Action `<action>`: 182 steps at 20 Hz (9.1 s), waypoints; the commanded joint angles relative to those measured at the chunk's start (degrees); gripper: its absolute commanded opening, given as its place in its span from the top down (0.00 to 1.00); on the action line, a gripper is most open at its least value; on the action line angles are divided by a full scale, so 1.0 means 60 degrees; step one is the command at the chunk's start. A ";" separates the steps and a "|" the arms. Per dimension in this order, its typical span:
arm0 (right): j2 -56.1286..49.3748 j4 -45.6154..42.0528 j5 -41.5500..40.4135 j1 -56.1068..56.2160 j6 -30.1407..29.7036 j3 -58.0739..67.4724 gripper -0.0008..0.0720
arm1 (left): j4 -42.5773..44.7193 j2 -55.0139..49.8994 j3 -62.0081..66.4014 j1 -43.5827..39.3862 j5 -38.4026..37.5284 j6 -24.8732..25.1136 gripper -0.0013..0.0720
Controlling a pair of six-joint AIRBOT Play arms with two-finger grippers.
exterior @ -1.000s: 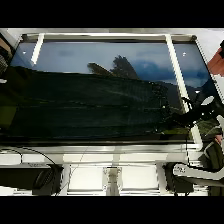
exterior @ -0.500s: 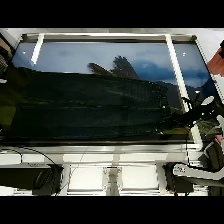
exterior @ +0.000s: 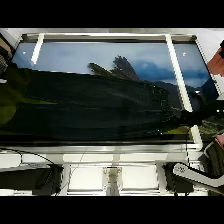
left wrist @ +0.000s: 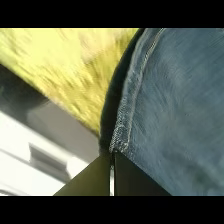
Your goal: Fold the clothes and pants, and hang the long-sleeved shirts on hangers.
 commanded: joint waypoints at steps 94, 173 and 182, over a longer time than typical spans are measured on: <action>-0.0157 -0.1100 -0.0645 -0.4251 0.0619 0.2131 0.96 | -0.0390 0.1821 -0.0350 -0.3585 0.0168 -0.0969 0.96; -0.3297 0.1406 -0.1366 -0.1708 0.2776 0.6266 0.51 | -0.1424 -0.4787 0.3974 -0.7756 0.1188 -0.3413 0.16; -0.3297 0.1497 -0.0240 -0.1490 0.2889 0.6266 0.51 | -0.1100 -0.4819 0.3974 -0.7938 -0.0233 -0.2401 0.95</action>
